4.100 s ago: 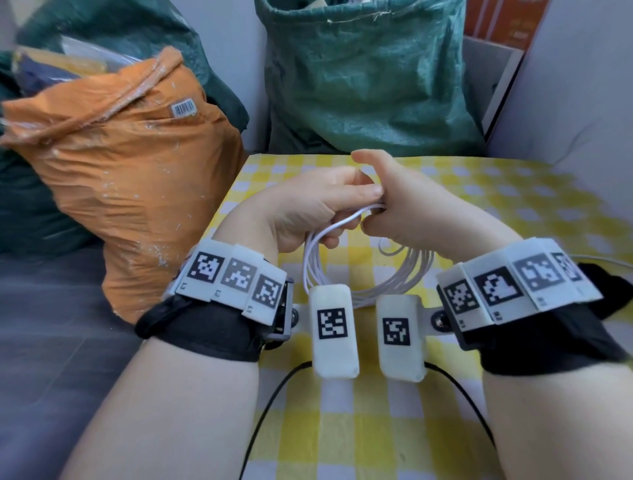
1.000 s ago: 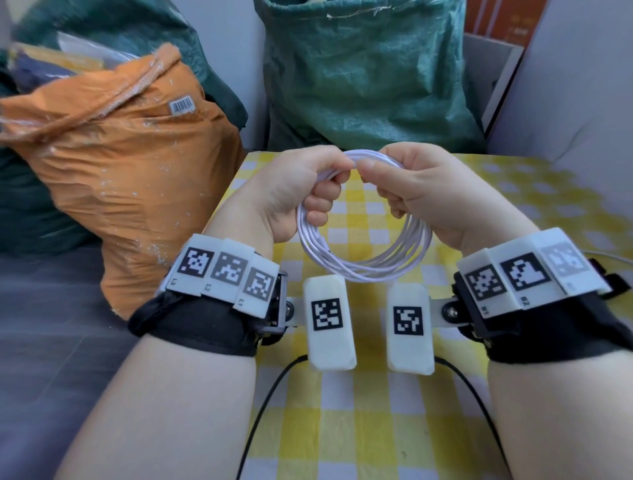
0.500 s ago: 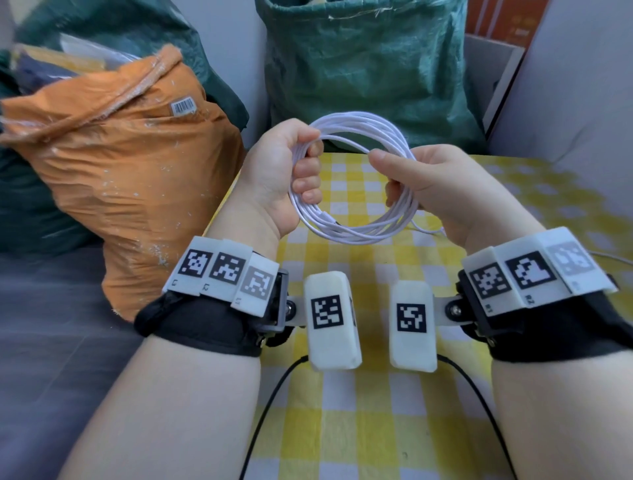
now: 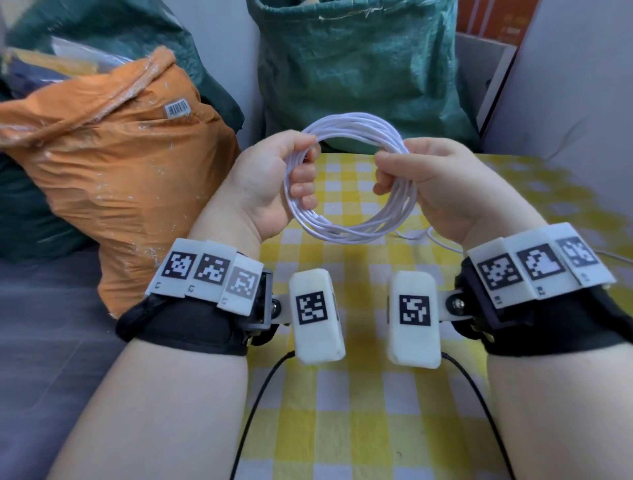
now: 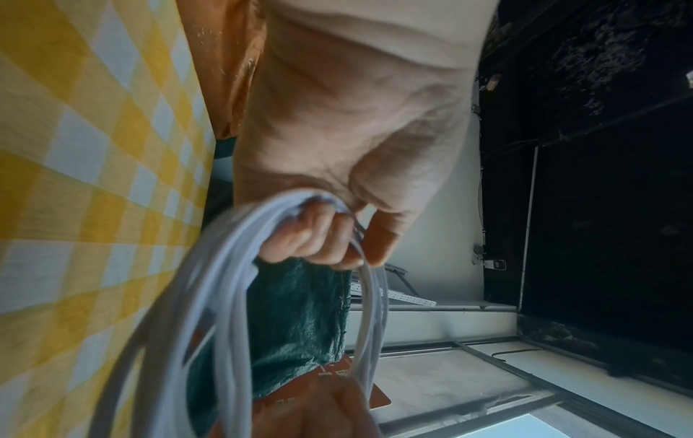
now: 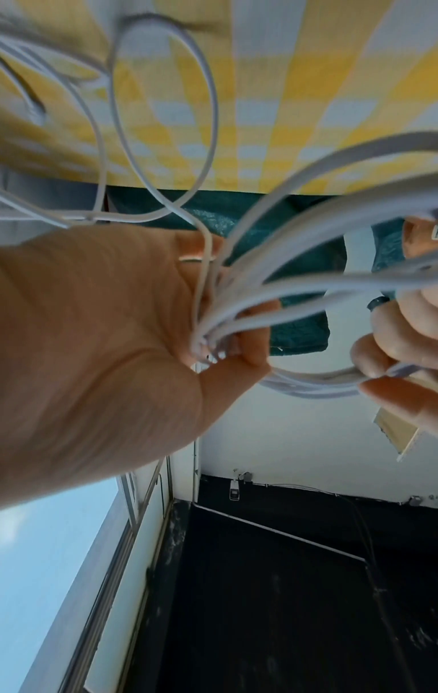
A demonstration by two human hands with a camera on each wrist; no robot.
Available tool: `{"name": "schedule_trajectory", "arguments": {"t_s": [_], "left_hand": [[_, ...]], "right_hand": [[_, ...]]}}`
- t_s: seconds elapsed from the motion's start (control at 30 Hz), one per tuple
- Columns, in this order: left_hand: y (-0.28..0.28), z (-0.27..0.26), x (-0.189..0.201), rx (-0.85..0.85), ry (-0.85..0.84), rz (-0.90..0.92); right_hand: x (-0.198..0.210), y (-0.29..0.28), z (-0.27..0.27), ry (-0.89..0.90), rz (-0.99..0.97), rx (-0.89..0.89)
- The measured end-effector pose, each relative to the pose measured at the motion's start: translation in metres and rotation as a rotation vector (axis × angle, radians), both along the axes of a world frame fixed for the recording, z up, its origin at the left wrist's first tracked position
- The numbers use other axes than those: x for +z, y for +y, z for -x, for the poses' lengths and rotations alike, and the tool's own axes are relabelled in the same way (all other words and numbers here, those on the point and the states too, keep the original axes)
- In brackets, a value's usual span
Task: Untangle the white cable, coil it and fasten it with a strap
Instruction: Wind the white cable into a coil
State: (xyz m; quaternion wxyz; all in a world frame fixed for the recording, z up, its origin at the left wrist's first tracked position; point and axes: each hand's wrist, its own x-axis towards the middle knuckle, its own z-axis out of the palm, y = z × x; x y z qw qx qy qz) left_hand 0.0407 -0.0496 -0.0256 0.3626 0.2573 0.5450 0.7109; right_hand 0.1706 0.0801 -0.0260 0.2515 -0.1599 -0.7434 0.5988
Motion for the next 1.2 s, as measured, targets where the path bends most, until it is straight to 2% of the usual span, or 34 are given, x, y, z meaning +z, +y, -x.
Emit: {"name": "schedule_trajectory", "arguments": {"t_s": [0.1,0.2,0.33,0.47,0.57,0.77,0.97,1.2], "left_hand": [[-0.002,-0.004,-0.001,-0.133,0.023,0.058],[-0.005,-0.006,-0.001,-0.205,0.07,0.136],[-0.009,-0.004,-0.002,-0.18,0.215,0.189],[-0.008,-0.007,-0.003,-0.216,0.36,0.216],[-0.008,-0.01,-0.003,-0.239,0.428,0.246],[-0.002,-0.01,-0.004,-0.156,0.288,0.225],[0.0,0.001,0.0,-0.042,-0.037,0.036],[0.0,0.003,0.001,-0.013,-0.221,-0.142]], "right_hand": [[0.001,0.001,0.0,0.071,0.094,0.002],[0.003,0.001,-0.002,0.044,0.079,-0.019],[0.005,-0.002,-0.003,-0.055,-0.11,-0.036],[0.002,-0.009,-0.001,-0.207,-0.361,0.047],[0.002,-0.013,-0.001,-0.233,-0.447,0.069],[0.003,-0.015,-0.001,-0.237,-0.512,0.028],[0.002,-0.008,-0.001,-0.153,-0.346,-0.095],[0.001,-0.006,-0.001,-0.119,-0.257,-0.112]]}}
